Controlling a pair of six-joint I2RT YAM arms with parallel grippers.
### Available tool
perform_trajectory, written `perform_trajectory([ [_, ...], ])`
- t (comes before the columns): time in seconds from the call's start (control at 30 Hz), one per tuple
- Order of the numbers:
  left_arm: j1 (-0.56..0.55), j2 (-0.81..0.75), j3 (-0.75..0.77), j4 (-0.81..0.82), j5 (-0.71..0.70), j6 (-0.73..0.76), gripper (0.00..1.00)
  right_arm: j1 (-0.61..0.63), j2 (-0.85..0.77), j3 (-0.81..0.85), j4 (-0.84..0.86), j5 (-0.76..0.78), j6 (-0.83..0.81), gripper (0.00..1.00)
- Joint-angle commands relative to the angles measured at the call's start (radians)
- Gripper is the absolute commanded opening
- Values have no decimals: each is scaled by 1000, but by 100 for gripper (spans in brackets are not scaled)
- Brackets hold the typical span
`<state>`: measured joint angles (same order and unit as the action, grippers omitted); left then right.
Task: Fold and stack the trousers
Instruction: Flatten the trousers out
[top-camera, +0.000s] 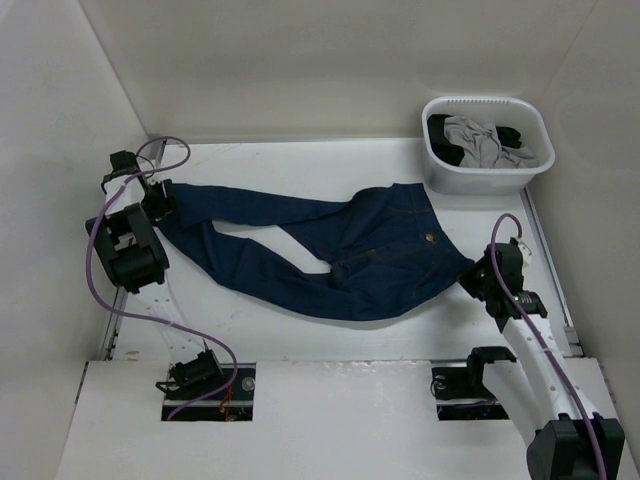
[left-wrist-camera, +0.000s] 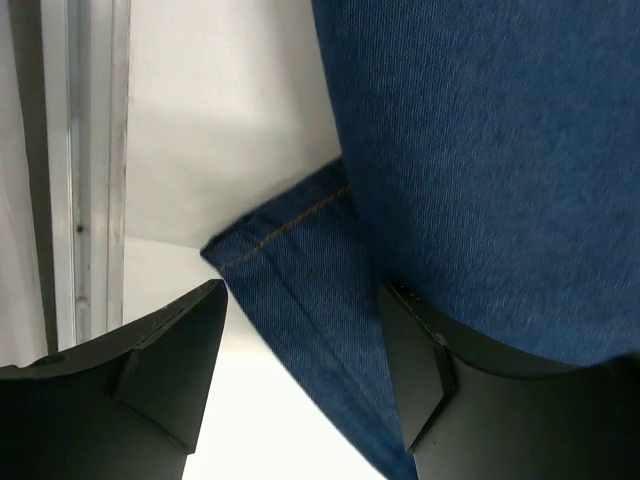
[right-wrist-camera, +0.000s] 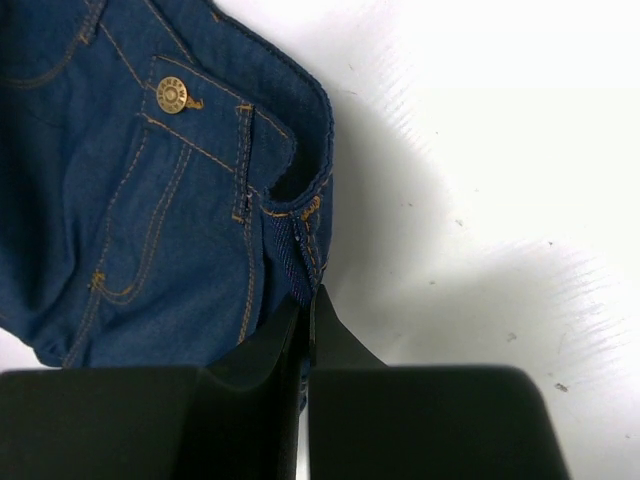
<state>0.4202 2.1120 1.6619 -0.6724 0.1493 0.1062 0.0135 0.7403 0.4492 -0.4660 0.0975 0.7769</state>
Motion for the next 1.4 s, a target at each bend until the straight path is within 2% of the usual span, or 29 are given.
perform_trajectory([
  [0.0, -10, 43, 61, 39, -37, -14, 60, -16, -5, 62, -6, 10, -34, 0],
  [0.13, -22, 77, 32, 2, -45, 29, 58, -36, -21, 77, -5, 8, -28, 0],
  [0.2, -21, 85, 12, -19, -33, 49, 48, -43, -12, 80, 0, 4, -13, 0],
  [0.23, -13, 76, -11, -18, -19, 62, 34, -45, -7, 82, 3, 4, -7, 0],
  [0.27, -10, 72, -17, -16, -17, 67, 29, -45, -4, 83, 6, 4, -1, 0],
  [0.3, 4, 60, -42, -13, -17, 85, 9, -47, 5, 88, 15, 4, 7, 0],
  [0.37, 24, 27, -76, -18, -19, 139, 0, -57, 11, 100, 29, 8, 9, 0],
  [0.5, 96, -125, -125, -38, -50, 248, 0, -151, -16, 175, 14, 11, 9, 0],
  [0.53, 145, -253, -178, -102, -66, 326, 0, -219, -71, 218, -58, 10, 30, 0],
  [0.6, 162, -312, -218, -125, -67, 366, 0, -246, -100, 223, -103, 10, 50, 0],
  [0.7, 205, -485, -354, -173, -85, 461, 0, -274, -240, 169, -233, 16, 168, 0],
  [0.83, 216, -647, -539, -173, -132, 533, 0, -289, -320, 88, -275, -7, 239, 0],
  [1.03, 229, -667, -608, -170, -178, 553, 1, -295, -329, 46, -345, -16, 278, 0],
  [1.2, 257, -711, -652, -168, -255, 627, 2, -344, -415, 109, -561, 95, 341, 0],
  [1.37, 306, -721, -720, -125, -321, 720, 5, -320, -395, 221, -681, 172, 374, 10],
])
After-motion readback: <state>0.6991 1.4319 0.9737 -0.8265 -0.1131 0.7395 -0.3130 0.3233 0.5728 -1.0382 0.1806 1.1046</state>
